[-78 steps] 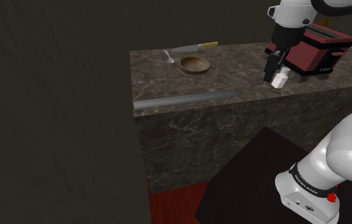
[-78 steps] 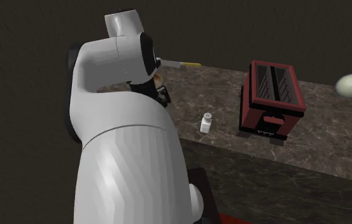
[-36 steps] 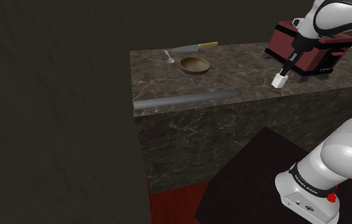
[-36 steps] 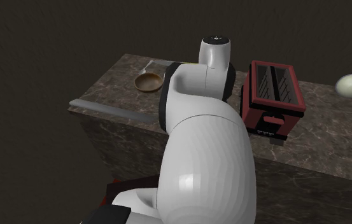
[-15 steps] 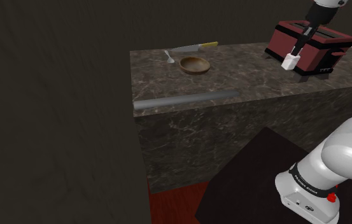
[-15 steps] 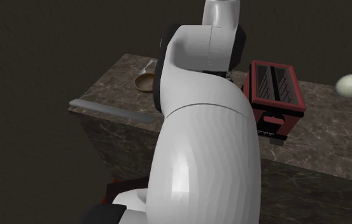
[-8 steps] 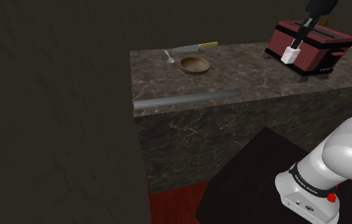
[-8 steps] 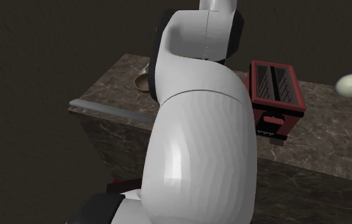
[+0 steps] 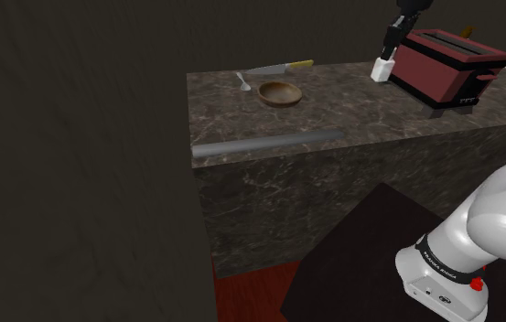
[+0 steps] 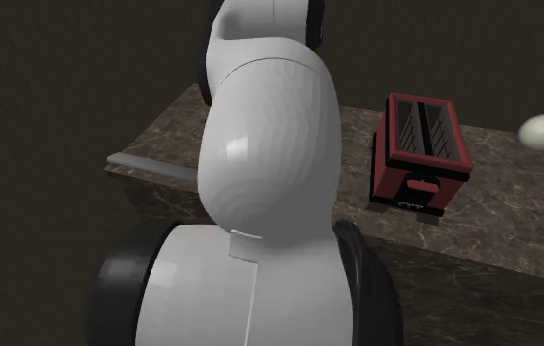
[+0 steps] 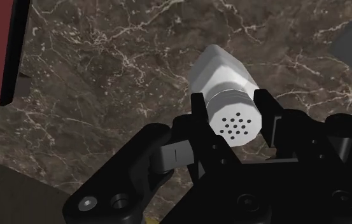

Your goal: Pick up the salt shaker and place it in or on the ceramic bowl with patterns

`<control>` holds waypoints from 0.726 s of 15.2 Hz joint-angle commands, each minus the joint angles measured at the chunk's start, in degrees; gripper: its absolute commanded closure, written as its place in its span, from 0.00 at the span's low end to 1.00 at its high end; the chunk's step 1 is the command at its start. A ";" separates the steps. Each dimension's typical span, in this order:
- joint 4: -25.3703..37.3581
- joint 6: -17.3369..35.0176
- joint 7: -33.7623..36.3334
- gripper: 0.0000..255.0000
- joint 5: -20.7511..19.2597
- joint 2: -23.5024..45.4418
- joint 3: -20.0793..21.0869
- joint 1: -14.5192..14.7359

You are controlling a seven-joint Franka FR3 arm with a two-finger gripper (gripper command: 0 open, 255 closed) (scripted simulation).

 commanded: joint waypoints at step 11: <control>21.36 -2.03 8.32 1.00 5.01 20.68 5.23 4.83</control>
